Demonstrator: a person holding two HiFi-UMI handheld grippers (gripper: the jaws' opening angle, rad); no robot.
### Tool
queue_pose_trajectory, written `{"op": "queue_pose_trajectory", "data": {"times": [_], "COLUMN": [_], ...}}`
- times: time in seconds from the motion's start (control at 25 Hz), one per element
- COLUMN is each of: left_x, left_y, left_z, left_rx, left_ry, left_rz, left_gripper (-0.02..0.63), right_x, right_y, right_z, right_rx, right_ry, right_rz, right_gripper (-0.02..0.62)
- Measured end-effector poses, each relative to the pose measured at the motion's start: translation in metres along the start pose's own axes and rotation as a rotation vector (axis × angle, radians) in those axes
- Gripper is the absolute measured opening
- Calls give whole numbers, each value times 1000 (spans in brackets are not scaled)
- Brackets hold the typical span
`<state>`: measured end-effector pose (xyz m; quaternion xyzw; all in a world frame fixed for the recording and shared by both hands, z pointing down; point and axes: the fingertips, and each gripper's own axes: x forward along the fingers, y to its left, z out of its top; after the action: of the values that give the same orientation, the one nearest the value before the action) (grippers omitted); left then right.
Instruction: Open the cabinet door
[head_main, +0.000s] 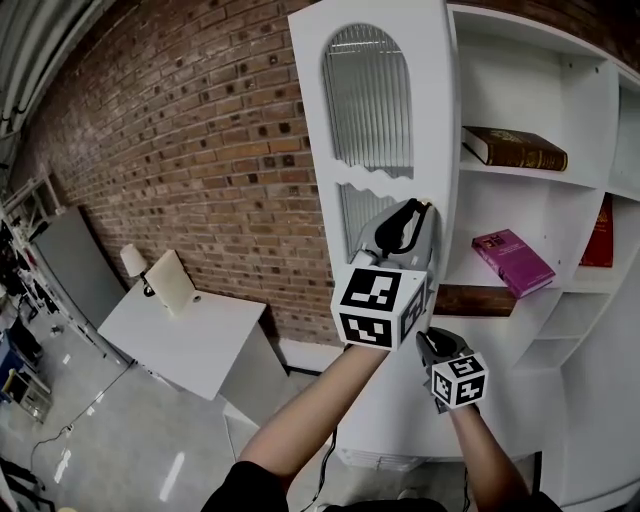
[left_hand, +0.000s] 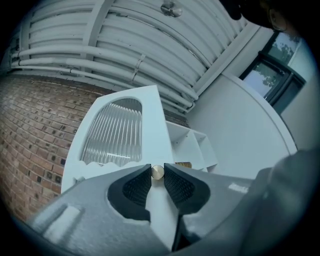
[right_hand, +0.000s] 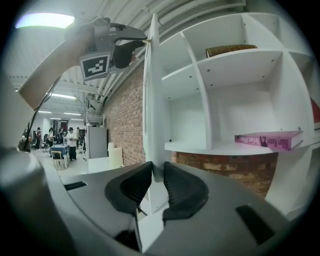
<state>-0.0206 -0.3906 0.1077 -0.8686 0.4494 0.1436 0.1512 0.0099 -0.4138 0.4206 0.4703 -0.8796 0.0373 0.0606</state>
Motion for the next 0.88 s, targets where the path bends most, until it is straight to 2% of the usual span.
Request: {"op": "queue_pose_trajectory", "data": {"times": [0.32,0.68,0.88], "left_x": [-27,-58,-76], "left_y": [8,21,31], "left_z": [9,21,28], "left_rx": [-61,-80,-93], "left_ry": [-23,-48,-42], "left_rz": [-50,-77,-114], "left_gripper": [84,84,84], "right_x": [-8,-13,-13], "right_y": [30,68,91], "right_z": [-2,-1,-1], "right_rx": [6,0,12], "right_ry": [12,24,-2], "right_rz": [-28,-48,-51], "right_gripper": [71,66,66]}}
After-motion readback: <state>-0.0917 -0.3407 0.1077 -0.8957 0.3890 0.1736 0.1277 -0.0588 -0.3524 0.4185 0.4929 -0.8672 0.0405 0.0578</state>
